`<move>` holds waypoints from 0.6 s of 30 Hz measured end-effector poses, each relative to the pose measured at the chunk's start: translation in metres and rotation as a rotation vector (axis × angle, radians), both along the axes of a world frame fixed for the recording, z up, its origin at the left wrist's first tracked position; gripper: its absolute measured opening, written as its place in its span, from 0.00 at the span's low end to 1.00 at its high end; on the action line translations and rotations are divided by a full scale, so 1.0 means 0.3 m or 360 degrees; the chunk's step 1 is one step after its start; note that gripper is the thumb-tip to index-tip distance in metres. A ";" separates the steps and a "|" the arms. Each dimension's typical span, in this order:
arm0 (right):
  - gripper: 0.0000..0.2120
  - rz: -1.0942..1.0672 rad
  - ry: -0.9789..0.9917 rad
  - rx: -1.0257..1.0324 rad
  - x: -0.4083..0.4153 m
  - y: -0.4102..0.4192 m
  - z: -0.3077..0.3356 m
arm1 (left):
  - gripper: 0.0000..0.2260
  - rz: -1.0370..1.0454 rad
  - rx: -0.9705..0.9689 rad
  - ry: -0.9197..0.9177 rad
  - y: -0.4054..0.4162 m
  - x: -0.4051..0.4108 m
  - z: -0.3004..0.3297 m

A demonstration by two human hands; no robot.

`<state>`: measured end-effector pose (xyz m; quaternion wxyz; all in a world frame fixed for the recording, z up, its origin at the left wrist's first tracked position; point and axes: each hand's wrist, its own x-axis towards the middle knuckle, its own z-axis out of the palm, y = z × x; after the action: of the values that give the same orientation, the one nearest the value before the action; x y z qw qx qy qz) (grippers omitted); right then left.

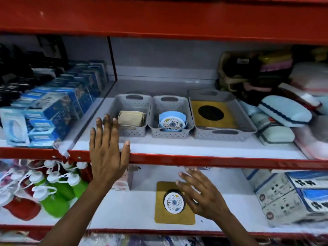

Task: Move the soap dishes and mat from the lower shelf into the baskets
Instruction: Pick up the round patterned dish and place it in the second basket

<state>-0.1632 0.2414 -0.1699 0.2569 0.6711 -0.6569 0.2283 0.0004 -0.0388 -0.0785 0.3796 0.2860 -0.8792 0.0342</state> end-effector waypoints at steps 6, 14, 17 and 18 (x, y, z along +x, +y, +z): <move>0.28 -0.0623 -0.0856 0.0790 0.020 -0.020 -0.241 | 0.32 0.0005 0.0002 0.0021 0.001 -0.001 -0.002; 0.47 -0.0928 -0.1014 0.1295 0.029 -0.121 -0.388 | 0.33 0.0026 0.0043 0.0004 0.008 0.001 0.007; 0.42 -0.0925 -0.1006 0.1289 0.028 -0.124 -0.397 | 0.33 0.0034 0.0058 -0.0008 0.012 0.001 0.011; 0.41 -0.0930 -0.0996 0.1287 0.026 -0.123 -0.397 | 0.33 0.0034 0.0066 -0.0010 0.013 0.001 0.012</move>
<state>-0.1555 0.2044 -0.2889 -0.1733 0.4077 -0.8940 0.0667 0.0006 -0.0350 -0.0750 0.3705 0.3030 -0.8778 0.0210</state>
